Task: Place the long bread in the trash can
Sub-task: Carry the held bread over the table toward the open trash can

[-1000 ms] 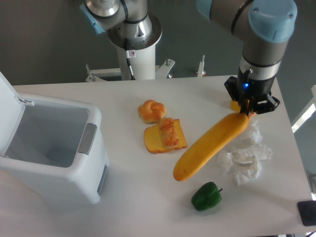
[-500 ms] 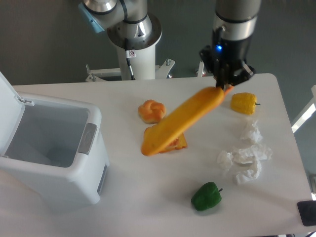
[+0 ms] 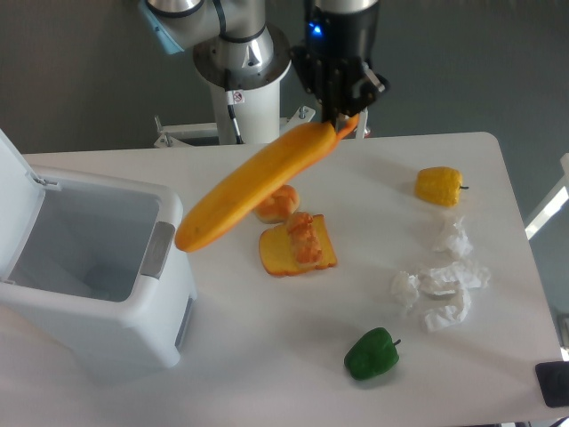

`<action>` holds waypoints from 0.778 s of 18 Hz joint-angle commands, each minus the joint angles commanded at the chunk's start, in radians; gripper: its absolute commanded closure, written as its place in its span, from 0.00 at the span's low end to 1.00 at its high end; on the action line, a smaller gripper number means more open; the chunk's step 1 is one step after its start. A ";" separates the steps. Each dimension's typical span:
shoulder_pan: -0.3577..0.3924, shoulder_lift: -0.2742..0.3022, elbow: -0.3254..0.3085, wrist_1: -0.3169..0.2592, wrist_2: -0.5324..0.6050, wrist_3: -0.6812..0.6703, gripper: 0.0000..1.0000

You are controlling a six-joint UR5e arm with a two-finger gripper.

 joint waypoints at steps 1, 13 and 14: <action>-0.020 0.000 -0.002 0.000 0.001 -0.018 1.00; -0.209 -0.002 -0.051 0.017 0.002 -0.132 0.89; -0.218 -0.005 -0.051 0.017 0.002 -0.134 0.88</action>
